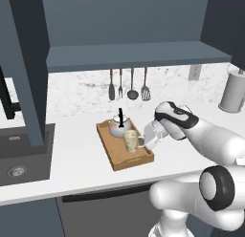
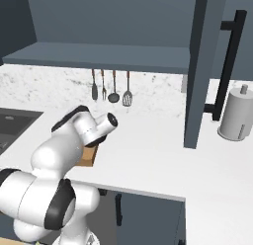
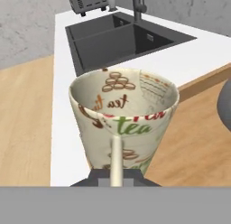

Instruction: Pick the kettle from the counter and place it on the tray. Then pick the mug from the cabinet and place it on the tray. Then close the cabinet doors.

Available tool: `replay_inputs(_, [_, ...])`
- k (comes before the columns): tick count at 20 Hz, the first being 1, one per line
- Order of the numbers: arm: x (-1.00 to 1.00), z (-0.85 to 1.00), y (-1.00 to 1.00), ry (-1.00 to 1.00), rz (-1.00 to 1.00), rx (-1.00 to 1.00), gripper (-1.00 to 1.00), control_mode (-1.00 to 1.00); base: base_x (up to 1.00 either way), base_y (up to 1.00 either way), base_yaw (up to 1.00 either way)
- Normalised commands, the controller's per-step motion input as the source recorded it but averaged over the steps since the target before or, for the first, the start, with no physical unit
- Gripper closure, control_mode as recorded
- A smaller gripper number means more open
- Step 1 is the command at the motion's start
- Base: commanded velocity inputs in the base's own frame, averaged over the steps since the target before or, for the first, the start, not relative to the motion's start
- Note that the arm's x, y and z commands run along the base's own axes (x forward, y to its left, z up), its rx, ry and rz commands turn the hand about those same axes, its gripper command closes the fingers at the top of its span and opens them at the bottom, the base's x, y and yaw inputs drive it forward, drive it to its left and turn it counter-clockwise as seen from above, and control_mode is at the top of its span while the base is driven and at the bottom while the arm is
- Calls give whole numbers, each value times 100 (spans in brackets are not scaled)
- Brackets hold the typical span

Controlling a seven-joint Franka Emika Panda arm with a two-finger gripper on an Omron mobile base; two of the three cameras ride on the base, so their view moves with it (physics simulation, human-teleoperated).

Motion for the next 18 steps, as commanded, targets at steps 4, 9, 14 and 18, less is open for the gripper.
replay_inputs(4, [24, -29, 0, -3, 4, 0, 100, -100, 0, 0, 0])
replay_inputs(9, [17, -26, 1, -10, 5, -1, 100, -100, 0, 0, 0])
replay_inputs(14, [11, -26, 11, -15, 0, -2, 100, -100, 0, 0, 0])
replay_inputs(18, [12, -23, 8, -12, 0, -4, 100, -100, 0, 0, 0])
